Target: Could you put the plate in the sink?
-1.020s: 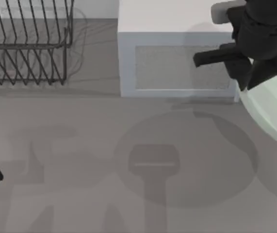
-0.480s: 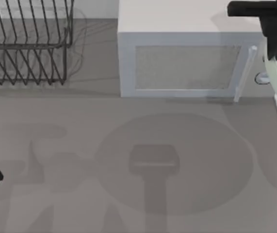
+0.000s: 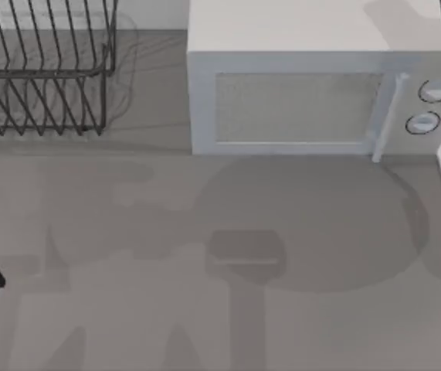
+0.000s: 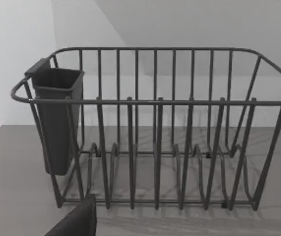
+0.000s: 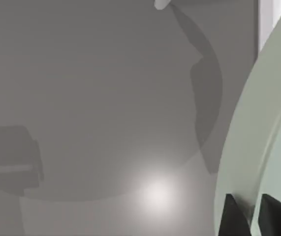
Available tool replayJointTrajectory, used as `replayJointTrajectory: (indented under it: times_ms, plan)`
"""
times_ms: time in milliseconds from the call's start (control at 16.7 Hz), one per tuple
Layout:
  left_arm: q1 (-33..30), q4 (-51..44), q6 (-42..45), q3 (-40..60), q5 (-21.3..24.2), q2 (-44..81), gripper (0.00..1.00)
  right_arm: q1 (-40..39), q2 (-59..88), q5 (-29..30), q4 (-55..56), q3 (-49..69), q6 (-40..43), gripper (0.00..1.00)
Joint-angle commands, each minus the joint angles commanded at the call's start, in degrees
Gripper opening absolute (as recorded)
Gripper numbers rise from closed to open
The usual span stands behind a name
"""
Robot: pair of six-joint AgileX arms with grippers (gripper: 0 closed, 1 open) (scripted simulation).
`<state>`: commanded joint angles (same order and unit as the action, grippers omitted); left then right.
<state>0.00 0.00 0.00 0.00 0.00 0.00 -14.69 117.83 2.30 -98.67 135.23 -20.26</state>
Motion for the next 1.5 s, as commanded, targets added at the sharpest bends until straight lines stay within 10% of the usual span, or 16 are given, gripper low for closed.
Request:
replayJointTrajectory:
  times_ms: [480, 1080, 1500]
  plan:
    - [0.00, 0.00, 0.00, 0.00, 0.00, 0.00, 1.00, 16.55, 25.16, 0.48, -0.28, 23.55, 15.03, 0.00]
    - [0.00, 0.00, 0.00, 0.00, 0.00, 0.00, 1.00, 19.42, 37.50, -1.77, -2.12, 31.06, 23.58, 0.00]
    - [0.00, 0.00, 0.00, 0.00, 0.00, 0.00, 1.00, 19.42, 37.50, -1.77, -2.12, 31.06, 23.58, 0.53]
